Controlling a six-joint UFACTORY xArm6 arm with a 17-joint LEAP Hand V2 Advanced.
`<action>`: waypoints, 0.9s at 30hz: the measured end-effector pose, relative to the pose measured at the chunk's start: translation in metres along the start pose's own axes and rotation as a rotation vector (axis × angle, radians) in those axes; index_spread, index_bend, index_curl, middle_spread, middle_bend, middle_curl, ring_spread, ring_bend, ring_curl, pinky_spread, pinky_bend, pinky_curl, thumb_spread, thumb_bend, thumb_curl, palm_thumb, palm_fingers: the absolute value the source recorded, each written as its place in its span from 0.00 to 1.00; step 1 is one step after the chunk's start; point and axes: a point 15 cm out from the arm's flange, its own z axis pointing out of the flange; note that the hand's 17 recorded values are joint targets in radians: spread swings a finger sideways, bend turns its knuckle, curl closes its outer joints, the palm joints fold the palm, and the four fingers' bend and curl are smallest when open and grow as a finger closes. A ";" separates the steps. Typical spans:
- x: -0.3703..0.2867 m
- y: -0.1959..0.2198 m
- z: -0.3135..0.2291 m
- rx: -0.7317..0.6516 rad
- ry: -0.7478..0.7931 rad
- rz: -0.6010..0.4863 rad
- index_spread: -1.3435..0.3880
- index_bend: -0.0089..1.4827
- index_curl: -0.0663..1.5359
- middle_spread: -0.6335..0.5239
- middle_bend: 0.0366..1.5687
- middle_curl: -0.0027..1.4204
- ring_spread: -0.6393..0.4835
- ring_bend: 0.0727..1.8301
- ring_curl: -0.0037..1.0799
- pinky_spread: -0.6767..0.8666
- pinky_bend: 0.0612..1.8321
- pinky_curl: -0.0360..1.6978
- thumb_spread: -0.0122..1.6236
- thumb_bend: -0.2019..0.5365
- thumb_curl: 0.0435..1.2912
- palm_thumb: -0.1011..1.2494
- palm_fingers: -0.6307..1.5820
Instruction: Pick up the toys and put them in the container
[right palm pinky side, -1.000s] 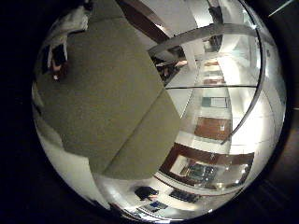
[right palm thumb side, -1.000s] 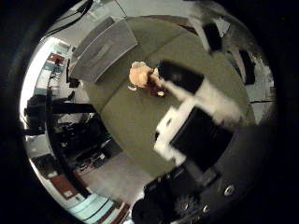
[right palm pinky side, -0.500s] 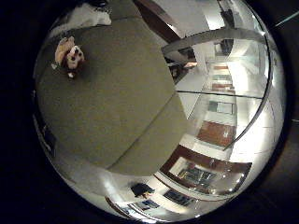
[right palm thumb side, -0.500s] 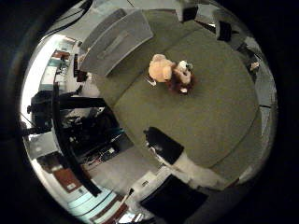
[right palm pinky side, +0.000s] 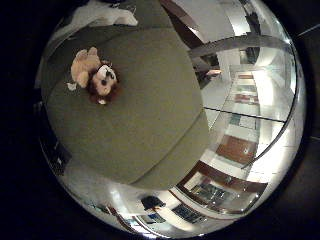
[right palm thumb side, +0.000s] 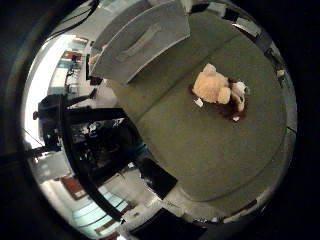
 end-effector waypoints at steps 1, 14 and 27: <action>-0.004 -0.001 0.003 -0.008 -0.010 0.008 0.58 0.12 0.26 0.50 0.17 0.25 0.54 0.26 0.25 0.68 0.51 0.05 0.63 0.24 0.18 0.32 0.37; 0.003 0.016 0.029 -0.091 -0.068 0.131 0.60 0.12 0.23 0.51 0.15 0.25 0.57 0.25 0.23 0.69 0.51 0.02 0.61 0.24 0.19 0.30 0.37; 0.023 0.017 0.050 -0.130 -0.079 0.185 0.60 0.12 0.23 0.52 0.15 0.25 0.57 0.24 0.22 0.69 0.50 0.02 0.61 0.24 0.19 0.30 0.37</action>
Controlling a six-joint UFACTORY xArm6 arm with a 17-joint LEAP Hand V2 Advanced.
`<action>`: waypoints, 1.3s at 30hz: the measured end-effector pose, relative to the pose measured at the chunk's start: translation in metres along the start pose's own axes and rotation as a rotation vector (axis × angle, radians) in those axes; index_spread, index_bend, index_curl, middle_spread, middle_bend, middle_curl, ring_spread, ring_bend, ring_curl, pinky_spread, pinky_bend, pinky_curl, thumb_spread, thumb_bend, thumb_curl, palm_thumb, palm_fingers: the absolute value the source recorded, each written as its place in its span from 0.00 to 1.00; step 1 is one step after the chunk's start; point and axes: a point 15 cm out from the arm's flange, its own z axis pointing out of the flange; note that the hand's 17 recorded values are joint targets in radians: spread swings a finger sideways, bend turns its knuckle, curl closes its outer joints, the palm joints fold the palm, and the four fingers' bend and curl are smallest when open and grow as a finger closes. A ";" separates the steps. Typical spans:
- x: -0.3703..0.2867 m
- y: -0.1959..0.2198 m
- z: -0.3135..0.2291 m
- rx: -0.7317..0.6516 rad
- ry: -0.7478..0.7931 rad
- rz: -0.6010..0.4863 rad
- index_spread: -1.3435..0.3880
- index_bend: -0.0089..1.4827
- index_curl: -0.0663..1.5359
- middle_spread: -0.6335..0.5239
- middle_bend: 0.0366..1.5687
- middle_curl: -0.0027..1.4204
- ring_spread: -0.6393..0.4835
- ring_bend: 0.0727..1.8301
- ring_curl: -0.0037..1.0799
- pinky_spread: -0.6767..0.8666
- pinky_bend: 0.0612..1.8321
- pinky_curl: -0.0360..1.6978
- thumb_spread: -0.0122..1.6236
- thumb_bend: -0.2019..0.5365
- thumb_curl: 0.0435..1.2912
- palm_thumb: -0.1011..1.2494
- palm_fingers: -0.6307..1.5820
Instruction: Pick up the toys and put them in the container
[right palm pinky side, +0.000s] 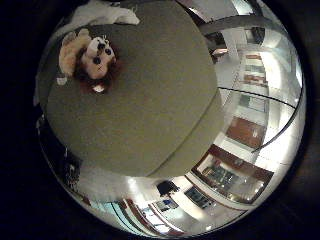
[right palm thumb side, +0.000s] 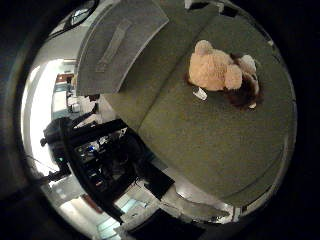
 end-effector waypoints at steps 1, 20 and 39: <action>0.001 -0.001 0.003 -0.006 -0.003 0.002 0.60 0.12 0.23 0.52 0.15 0.25 0.57 0.24 0.22 0.69 0.49 0.02 0.61 0.23 0.19 0.30 0.37; 0.015 -0.018 0.052 -0.091 0.011 0.014 0.60 0.12 0.23 0.52 0.14 0.25 0.58 0.23 0.22 0.69 0.47 0.02 0.60 0.23 0.19 0.30 0.37; 0.030 -0.045 0.065 -0.015 0.063 0.013 0.50 0.30 0.37 0.27 0.48 0.48 0.29 0.57 0.46 0.26 0.68 0.11 0.66 0.26 0.20 0.49 0.80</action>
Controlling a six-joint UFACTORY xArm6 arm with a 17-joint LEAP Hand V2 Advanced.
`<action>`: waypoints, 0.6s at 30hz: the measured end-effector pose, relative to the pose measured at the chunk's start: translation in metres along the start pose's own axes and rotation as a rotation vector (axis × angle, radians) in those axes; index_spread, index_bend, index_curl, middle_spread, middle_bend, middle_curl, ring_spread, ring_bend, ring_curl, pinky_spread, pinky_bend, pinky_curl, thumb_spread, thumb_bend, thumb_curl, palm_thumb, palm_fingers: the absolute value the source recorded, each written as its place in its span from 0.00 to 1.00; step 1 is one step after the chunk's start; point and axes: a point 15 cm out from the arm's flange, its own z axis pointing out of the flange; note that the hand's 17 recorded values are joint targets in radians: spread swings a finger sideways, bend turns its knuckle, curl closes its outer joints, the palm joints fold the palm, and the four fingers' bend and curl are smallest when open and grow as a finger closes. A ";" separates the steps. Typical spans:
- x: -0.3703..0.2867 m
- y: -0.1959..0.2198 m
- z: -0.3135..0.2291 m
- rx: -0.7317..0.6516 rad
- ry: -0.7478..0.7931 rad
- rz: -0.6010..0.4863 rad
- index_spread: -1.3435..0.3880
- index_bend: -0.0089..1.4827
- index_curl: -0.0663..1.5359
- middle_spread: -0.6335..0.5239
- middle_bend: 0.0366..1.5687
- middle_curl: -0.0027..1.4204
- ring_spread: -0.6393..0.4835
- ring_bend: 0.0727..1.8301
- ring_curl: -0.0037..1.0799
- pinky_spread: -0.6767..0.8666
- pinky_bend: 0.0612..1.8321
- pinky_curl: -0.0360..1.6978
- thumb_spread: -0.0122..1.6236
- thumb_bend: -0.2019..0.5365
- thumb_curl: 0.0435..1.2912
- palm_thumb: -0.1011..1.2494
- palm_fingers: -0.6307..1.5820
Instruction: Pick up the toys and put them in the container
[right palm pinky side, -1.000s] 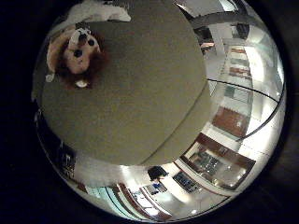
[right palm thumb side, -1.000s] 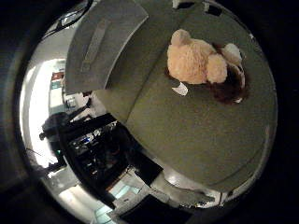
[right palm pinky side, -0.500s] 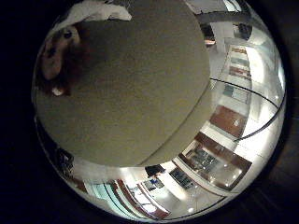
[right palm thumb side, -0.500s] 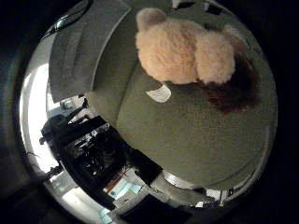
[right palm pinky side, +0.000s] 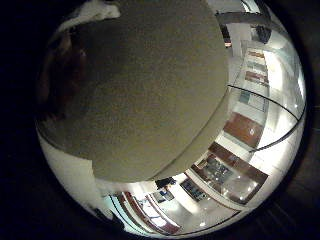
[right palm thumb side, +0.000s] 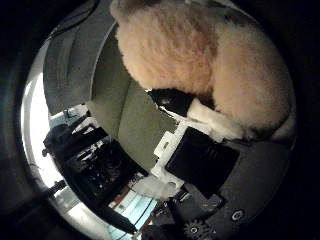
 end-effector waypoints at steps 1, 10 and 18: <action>0.006 0.002 -0.003 0.016 0.009 0.009 0.49 0.34 0.40 0.26 0.50 0.51 0.29 0.60 0.49 0.25 0.71 0.13 0.66 0.26 0.21 0.51 0.79; 0.024 0.031 -0.021 0.067 0.026 0.061 0.51 0.59 0.63 0.24 0.64 0.72 0.32 0.71 0.64 0.30 0.86 0.26 0.69 0.26 0.21 0.66 0.76; 0.031 0.062 -0.044 0.111 0.041 0.078 0.55 0.65 0.69 0.29 0.70 0.76 0.34 0.73 0.71 0.32 0.87 0.31 0.73 0.26 0.21 0.73 0.77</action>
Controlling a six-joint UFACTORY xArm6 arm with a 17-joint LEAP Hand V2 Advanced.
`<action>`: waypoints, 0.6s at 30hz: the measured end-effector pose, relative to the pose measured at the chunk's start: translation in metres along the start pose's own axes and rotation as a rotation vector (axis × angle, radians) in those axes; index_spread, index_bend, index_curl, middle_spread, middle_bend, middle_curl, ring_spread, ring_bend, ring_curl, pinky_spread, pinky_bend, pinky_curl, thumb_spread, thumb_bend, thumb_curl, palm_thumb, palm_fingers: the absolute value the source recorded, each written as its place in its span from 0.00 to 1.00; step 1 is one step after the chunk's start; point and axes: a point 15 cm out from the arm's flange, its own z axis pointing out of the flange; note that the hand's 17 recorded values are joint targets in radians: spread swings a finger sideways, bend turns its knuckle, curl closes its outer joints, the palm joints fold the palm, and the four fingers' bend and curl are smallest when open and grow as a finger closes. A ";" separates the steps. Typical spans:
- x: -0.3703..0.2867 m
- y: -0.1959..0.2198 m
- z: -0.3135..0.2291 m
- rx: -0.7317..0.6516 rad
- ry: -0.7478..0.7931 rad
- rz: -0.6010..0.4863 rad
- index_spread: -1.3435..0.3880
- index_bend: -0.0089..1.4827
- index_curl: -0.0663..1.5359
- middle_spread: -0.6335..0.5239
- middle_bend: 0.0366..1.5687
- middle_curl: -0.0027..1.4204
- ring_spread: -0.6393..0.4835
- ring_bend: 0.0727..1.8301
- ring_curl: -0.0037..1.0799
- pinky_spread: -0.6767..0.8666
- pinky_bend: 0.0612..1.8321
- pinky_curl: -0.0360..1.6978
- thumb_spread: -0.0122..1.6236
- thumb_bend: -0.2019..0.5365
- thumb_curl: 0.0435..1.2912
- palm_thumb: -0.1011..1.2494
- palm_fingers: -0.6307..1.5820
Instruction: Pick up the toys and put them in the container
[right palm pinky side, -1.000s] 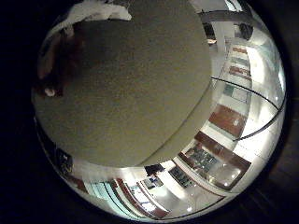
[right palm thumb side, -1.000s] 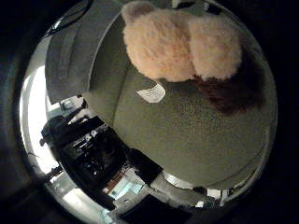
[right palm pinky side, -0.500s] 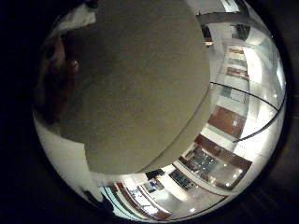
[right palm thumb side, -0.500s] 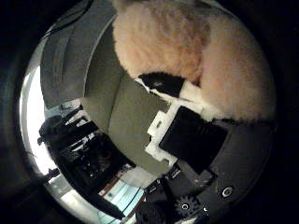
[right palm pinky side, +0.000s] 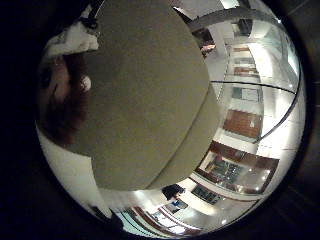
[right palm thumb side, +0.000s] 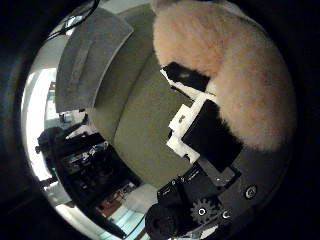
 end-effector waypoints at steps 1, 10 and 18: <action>-0.001 0.003 -0.003 -0.001 -0.001 0.003 0.56 0.66 0.69 0.29 0.70 0.76 0.34 0.73 0.72 0.33 0.86 0.32 0.73 0.26 0.21 0.73 0.77; -0.006 0.030 -0.033 -0.005 -0.007 0.020 0.59 0.67 0.70 0.33 0.73 0.75 0.34 0.72 0.77 0.33 0.85 0.36 0.75 0.26 0.22 0.77 0.77; -0.014 0.033 -0.071 0.014 0.005 0.019 0.60 0.68 0.69 0.34 0.73 0.74 0.34 0.71 0.80 0.33 0.83 0.40 0.76 0.26 0.22 0.77 0.77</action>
